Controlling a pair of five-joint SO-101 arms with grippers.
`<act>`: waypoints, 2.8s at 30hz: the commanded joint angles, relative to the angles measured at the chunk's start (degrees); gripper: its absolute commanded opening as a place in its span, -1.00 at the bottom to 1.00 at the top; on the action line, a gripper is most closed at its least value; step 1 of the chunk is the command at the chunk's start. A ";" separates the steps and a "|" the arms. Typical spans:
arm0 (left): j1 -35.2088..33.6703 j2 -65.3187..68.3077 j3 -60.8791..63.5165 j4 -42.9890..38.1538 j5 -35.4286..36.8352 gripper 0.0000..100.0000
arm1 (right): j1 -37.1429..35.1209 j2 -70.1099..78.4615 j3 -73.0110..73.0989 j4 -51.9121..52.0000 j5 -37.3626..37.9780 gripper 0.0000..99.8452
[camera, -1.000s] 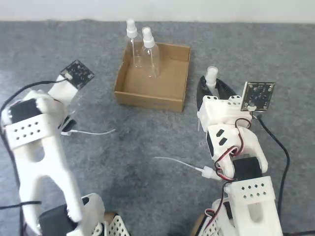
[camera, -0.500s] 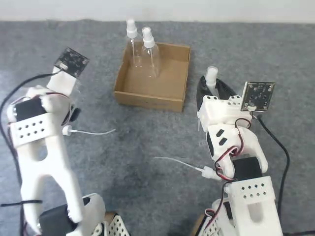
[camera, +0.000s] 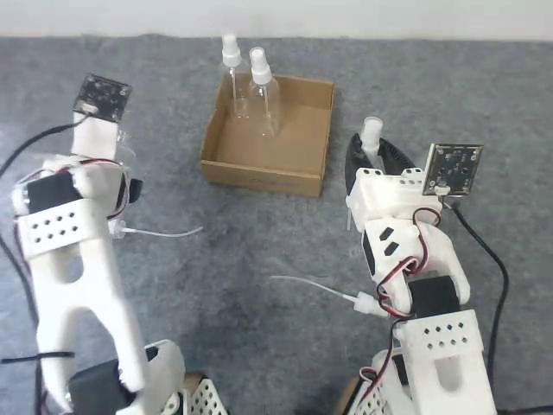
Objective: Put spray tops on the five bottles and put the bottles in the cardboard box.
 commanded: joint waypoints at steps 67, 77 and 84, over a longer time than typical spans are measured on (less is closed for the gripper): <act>27.34 -82.02 57.80 -27.08 29.71 -0.76 | -0.57 -2.07 -0.35 -1.19 1.14 -0.99; 30.95 -82.02 64.40 -35.60 29.71 -0.76 | -6.99 -2.07 -0.62 -3.74 1.14 -0.99; 30.86 -82.02 65.27 -36.48 29.71 -0.76 | -11.12 -2.07 -0.62 -12.35 1.23 -0.99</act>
